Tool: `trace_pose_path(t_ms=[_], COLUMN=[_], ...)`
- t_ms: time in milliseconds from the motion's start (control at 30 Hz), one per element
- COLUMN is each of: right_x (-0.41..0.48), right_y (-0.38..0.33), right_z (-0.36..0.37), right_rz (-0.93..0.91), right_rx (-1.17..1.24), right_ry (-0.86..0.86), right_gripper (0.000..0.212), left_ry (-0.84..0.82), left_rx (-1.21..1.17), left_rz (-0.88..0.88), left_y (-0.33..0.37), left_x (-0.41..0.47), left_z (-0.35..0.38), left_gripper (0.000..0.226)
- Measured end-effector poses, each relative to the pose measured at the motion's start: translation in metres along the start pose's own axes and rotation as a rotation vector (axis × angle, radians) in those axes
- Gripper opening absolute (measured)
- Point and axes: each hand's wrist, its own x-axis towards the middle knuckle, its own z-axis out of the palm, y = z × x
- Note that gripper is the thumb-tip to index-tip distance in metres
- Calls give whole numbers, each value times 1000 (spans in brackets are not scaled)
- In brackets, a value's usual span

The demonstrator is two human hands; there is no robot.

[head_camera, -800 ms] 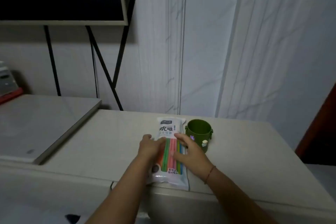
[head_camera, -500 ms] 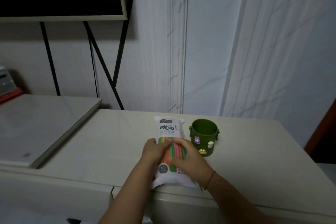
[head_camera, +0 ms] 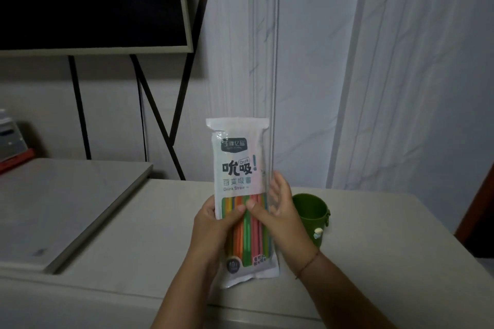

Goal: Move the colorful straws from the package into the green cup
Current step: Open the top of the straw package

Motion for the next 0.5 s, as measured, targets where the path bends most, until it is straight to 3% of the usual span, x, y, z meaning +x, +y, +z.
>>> trace_pose_path(t_ms=[200, 400, 500], right_x=[5, -6, -8], right_y=[-14, -14, -26], right_z=[0, -1, -3], right_rz=[16, 36, -46], right_rx=[178, 141, -28], right_ry=[63, 12, 91], right_gripper=[37, 48, 46], left_ry=[-110, -21, 24], left_rx=[43, 23, 44], left_rz=[106, 275, 350], left_y=[11, 43, 49], left_x=[-14, -19, -24], left_z=[3, 14, 19], left_gripper=[43, 37, 24])
